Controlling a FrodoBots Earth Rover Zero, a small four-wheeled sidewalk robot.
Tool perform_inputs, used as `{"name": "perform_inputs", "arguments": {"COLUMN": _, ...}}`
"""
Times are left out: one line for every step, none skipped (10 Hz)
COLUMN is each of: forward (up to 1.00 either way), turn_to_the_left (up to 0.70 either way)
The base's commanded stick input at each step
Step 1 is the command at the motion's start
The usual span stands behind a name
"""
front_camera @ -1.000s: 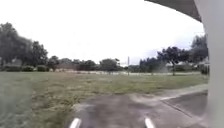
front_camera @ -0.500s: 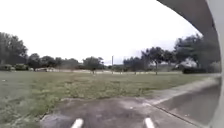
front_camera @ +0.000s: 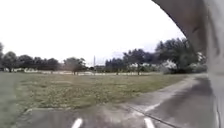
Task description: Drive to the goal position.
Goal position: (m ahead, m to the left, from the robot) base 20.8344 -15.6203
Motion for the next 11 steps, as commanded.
{"name": "perform_inputs", "arguments": {"forward": 0.84, "turn_to_the_left": -0.33}}
{"name": "perform_inputs", "arguments": {"forward": 0.84, "turn_to_the_left": -0.33}}
{"name": "perform_inputs", "arguments": {"forward": 0.84, "turn_to_the_left": -0.33}}
{"name": "perform_inputs", "arguments": {"forward": 0.84, "turn_to_the_left": -0.33}}
{"name": "perform_inputs", "arguments": {"forward": 0.84, "turn_to_the_left": -0.33}}
{"name": "perform_inputs", "arguments": {"forward": 0.84, "turn_to_the_left": -0.33}}
{"name": "perform_inputs", "arguments": {"forward": 0.84, "turn_to_the_left": -0.33}}
{"name": "perform_inputs", "arguments": {"forward": 0.84, "turn_to_the_left": -0.33}}
{"name": "perform_inputs", "arguments": {"forward": 0.84, "turn_to_the_left": -0.33}}
{"name": "perform_inputs", "arguments": {"forward": 0.84, "turn_to_the_left": -0.33}}
{"name": "perform_inputs", "arguments": {"forward": 0.84, "turn_to_the_left": -0.33}}
